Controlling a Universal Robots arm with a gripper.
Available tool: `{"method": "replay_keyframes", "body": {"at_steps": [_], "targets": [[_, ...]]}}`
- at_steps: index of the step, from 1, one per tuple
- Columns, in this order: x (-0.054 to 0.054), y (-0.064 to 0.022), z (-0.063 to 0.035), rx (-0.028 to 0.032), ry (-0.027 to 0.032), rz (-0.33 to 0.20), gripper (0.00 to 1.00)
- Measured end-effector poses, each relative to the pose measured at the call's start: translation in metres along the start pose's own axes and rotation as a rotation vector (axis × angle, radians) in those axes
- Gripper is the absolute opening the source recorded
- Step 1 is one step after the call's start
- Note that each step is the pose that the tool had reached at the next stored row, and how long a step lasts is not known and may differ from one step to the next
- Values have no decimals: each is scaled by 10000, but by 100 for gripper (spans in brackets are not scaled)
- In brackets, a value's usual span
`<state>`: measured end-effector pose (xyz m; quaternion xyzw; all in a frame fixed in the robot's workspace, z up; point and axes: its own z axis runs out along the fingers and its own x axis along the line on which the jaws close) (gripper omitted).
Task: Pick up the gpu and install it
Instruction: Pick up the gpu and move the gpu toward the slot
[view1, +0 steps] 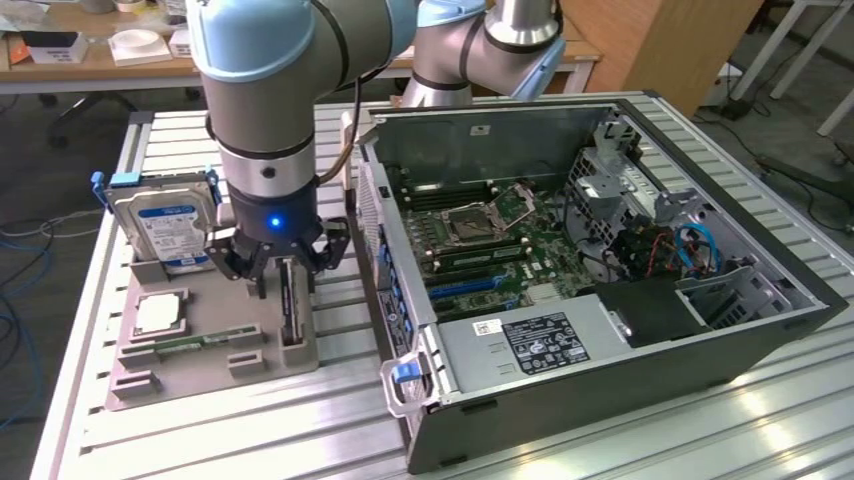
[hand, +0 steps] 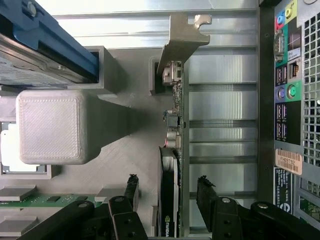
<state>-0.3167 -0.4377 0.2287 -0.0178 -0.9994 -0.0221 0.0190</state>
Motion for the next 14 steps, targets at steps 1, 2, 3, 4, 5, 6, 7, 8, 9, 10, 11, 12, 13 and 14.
{"method": "replay_keyframes", "body": {"at_steps": [1, 2, 3, 4, 5, 6, 7, 8, 9, 10, 11, 12, 13, 14], "targets": [[-1, 2, 6, -4, 1, -2, 59], [-1, 5, 12, -10, 2, -2, 59], [0, 9, 20, -21, 2, -1, 59], [-1, 12, 26, -31, 3, -2, 59], [-1, 16, 33, -41, 3, -1, 59], [0, 20, 39, -50, 4, -1, 59], [-1, 22, 44, -58, 4, -2, 59], [-1, 22, 44, -57, 4, -2, 59], [-1, 22, 44, -58, 4, -2, 59], [-1, 22, 44, -58, 5, -3, 59], [-1, 22, 44, -58, 5, -2, 59], [-1, 22, 44, -58, 4, -2, 59], [-1, 22, 44, -59, 4, -2, 59], [-1, 22, 44, -59, 4, -3, 59]]}}
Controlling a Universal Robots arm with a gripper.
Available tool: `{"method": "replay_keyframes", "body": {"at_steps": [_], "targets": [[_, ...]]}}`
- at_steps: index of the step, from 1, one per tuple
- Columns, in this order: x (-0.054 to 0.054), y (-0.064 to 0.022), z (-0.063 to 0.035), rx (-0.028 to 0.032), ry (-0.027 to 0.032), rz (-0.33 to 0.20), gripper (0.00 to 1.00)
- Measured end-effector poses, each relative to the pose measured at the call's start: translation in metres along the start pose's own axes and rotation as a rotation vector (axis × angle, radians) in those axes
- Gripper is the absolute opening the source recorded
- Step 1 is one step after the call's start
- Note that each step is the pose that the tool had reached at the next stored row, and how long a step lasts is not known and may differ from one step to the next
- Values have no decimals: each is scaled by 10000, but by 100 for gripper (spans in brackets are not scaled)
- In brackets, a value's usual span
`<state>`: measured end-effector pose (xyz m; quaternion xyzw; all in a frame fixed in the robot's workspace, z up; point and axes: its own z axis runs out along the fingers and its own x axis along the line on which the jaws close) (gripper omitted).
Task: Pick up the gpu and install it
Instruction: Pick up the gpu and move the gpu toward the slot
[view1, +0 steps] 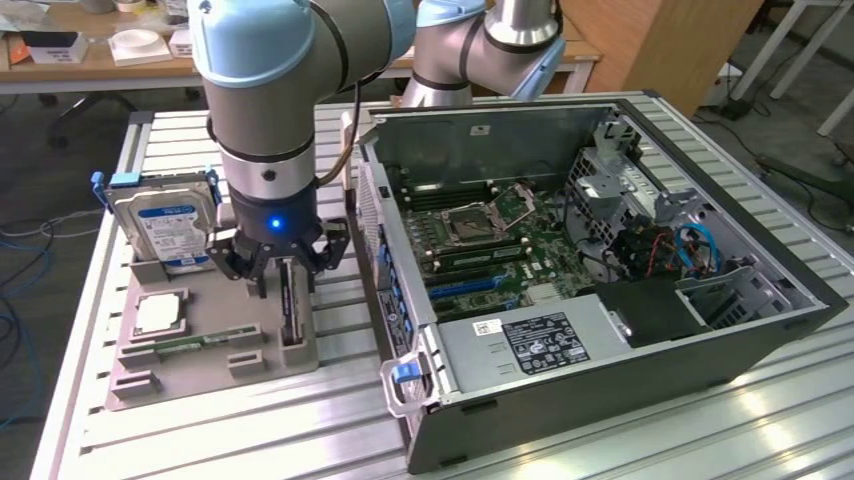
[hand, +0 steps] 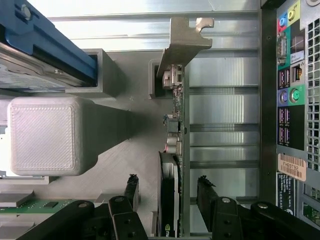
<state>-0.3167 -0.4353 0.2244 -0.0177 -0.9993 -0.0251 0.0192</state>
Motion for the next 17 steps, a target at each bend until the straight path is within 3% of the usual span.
{"method": "replay_keyframes", "body": {"at_steps": [3, 4, 9, 12, 17], "targets": [[0, 0, 0, 0, 0, 0, 57], [0, 0, 0, 0, 0, 0, 51], [0, 0, 0, 0, 0, 0, 49], [0, 0, 0, 0, 0, 0, 36], [0, 0, 0, 0, 0, 0, 36]]}}
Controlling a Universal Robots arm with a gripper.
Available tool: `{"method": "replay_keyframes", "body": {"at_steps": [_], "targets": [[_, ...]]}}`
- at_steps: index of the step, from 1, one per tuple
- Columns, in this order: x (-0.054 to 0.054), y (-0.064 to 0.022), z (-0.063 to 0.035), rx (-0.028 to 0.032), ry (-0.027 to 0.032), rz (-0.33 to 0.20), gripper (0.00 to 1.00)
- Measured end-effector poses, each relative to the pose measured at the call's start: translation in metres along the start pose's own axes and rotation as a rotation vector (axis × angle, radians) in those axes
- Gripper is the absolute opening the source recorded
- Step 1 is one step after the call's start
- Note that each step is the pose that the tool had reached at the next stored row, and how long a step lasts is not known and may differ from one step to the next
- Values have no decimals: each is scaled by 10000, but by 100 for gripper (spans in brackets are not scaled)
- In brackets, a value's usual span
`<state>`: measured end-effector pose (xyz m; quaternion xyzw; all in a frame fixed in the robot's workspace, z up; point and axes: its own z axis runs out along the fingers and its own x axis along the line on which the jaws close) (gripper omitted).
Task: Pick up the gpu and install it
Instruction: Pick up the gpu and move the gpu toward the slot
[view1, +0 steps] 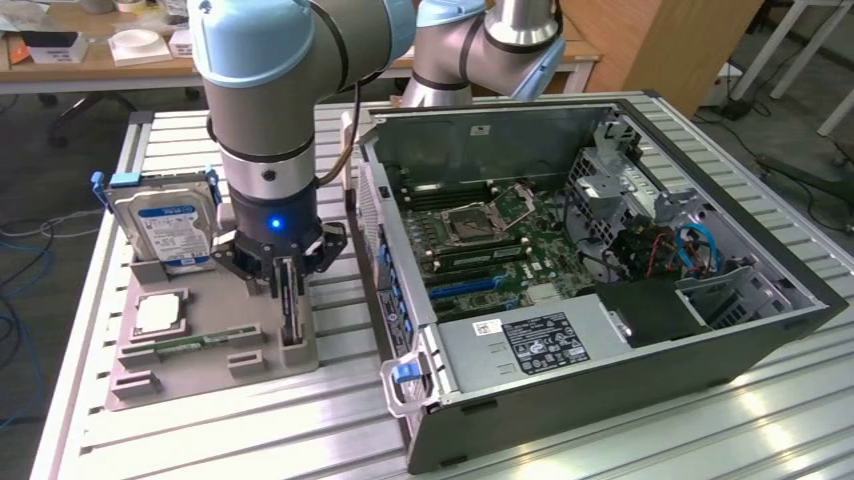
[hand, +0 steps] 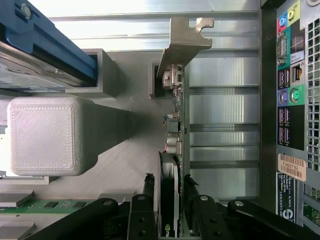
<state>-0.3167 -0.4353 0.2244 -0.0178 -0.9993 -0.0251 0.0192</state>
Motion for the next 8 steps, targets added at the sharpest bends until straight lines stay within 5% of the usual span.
{"method": "replay_keyframes", "body": {"at_steps": [8], "targets": [[0, 0, 0, 0, 0, 0, 34]]}}
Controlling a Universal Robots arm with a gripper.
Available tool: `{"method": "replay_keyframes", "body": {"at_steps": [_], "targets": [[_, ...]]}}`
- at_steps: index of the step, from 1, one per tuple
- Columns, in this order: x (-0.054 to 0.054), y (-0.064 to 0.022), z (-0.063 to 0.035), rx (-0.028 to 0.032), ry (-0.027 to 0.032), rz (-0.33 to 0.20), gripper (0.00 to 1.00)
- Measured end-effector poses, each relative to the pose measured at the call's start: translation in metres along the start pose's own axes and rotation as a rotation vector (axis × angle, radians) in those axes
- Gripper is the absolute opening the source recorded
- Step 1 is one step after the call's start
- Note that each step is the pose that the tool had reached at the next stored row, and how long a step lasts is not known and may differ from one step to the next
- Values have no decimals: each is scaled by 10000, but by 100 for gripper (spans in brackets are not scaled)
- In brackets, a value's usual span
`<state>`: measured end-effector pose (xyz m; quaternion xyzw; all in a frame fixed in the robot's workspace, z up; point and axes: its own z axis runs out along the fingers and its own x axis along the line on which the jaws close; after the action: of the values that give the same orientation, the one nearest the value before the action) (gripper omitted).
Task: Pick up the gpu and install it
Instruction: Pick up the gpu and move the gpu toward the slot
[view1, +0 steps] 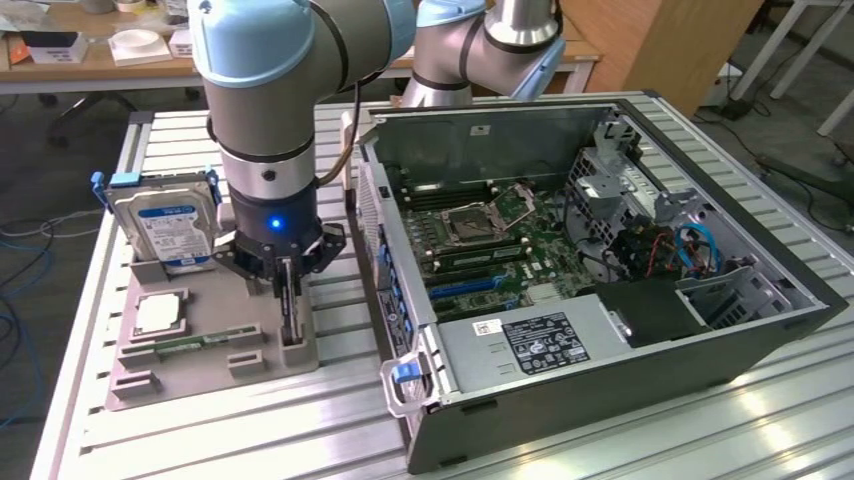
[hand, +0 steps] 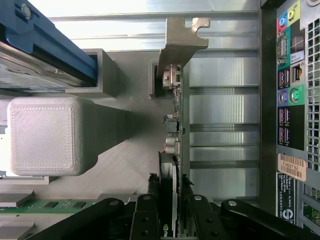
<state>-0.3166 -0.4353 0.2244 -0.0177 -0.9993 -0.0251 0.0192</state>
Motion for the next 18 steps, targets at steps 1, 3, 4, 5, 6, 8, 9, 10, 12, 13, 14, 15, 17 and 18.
{"method": "replay_keyframes", "body": {"at_steps": [1, 3, 4, 5, 6, 8, 9, 10, 12, 13, 14, 15, 17, 18], "targets": [[0, 0, 0, 0, 0, 0, 27], [0, 0, 0, 1, 0, 0, 27], [0, 0, 0, 0, 0, 0, 27], [0, 0, 0, 0, 0, 1, 27], [0, 0, 0, 0, 0, 0, 27], [0, 0, 0, 0, 0, 0, 27], [0, 0, 0, 1, 0, 0, 27], [0, 0, 0, 0, 0, 0, 27], [0, 0, 0, 0, 0, 0, 27], [0, 0, 0, 0, 1, 1, 27], [0, 0, 0, 0, 1, 0, 27], [0, 0, 0, 0, 1, 0, 27], [1, 0, 0, 0, -1, 1, 27], [1, 0, 0, -5, -1, 0, 27]]}}
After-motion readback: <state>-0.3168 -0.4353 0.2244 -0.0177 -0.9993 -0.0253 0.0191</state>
